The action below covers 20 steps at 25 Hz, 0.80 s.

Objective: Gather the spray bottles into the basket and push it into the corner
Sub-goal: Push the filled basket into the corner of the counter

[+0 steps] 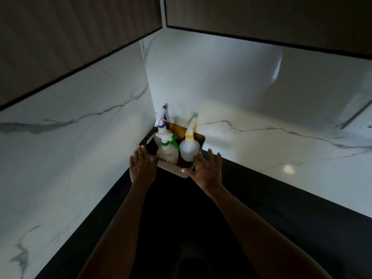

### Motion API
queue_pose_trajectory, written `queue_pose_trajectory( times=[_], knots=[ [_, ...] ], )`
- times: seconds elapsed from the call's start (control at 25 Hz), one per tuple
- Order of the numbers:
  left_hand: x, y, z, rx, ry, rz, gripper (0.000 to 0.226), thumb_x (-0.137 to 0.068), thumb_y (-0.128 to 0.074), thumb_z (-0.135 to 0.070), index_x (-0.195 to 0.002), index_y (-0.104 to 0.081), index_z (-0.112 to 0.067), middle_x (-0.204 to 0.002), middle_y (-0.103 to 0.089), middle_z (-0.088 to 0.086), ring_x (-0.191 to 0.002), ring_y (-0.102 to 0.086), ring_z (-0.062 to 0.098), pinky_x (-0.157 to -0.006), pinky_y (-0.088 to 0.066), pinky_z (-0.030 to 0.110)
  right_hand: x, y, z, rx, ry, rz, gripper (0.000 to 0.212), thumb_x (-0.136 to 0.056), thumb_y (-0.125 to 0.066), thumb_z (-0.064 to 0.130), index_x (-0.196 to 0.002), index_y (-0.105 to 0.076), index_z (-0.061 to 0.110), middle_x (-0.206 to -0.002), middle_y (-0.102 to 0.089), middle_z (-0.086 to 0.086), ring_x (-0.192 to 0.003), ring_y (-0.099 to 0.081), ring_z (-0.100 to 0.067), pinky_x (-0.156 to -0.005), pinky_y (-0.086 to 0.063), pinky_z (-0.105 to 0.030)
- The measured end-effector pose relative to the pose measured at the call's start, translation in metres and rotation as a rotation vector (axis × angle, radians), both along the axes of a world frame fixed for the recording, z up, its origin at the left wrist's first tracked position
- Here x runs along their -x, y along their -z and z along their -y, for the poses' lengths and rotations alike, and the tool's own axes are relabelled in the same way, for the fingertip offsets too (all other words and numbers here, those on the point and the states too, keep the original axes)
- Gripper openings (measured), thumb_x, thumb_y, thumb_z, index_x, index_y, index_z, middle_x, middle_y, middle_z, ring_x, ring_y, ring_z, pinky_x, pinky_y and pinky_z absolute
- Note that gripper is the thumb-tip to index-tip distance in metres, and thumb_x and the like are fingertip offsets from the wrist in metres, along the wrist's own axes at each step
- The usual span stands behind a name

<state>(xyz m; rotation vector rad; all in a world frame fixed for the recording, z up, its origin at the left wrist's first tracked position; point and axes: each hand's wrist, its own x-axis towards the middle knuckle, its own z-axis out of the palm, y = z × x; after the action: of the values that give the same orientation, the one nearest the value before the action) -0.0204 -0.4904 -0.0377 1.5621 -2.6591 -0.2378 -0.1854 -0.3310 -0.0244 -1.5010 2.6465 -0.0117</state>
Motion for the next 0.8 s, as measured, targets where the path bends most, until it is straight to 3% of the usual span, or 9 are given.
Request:
queue_pose_trajectory(
  times=[0.2,0.44,0.8],
  knots=[
    [0.000,-0.001,0.013,-0.038,0.003,-0.054,0.081,-0.103,-0.026,-0.058,-0.158,-0.011,0.000,-0.166,-0.013,0.020,-0.155,-0.016,0.031,-0.127,-0.015,0.044,-0.005,-0.005,0.015,-0.038,0.017,0.019,0.088,-0.091,-0.025,0.082,-0.152,-0.042,0.021,-0.163,-0.035,-0.003,-0.155,-0.013,-0.038,-0.119,0.002,-0.065],
    [-0.004,-0.001,0.030,-0.076,-0.014,-0.051,0.082,-0.102,-0.026,-0.059,-0.158,-0.008,-0.002,-0.167,-0.009,0.018,-0.155,-0.011,0.031,-0.127,-0.010,0.045,-0.009,-0.004,0.028,-0.005,0.006,0.019,0.088,-0.088,-0.031,0.083,-0.147,-0.048,0.020,-0.160,-0.042,-0.005,-0.154,-0.018,-0.038,-0.120,-0.001,-0.067],
    [-0.006,-0.002,0.031,-0.114,-0.040,-0.053,0.082,-0.101,-0.024,-0.061,-0.159,-0.005,-0.006,-0.169,-0.005,0.014,-0.156,-0.008,0.030,-0.126,-0.007,0.052,-0.008,-0.008,0.026,-0.028,-0.017,0.031,0.089,-0.089,-0.026,0.083,-0.151,-0.042,0.022,-0.163,-0.036,-0.004,-0.155,-0.015,-0.038,-0.120,0.002,-0.067]
  ],
)
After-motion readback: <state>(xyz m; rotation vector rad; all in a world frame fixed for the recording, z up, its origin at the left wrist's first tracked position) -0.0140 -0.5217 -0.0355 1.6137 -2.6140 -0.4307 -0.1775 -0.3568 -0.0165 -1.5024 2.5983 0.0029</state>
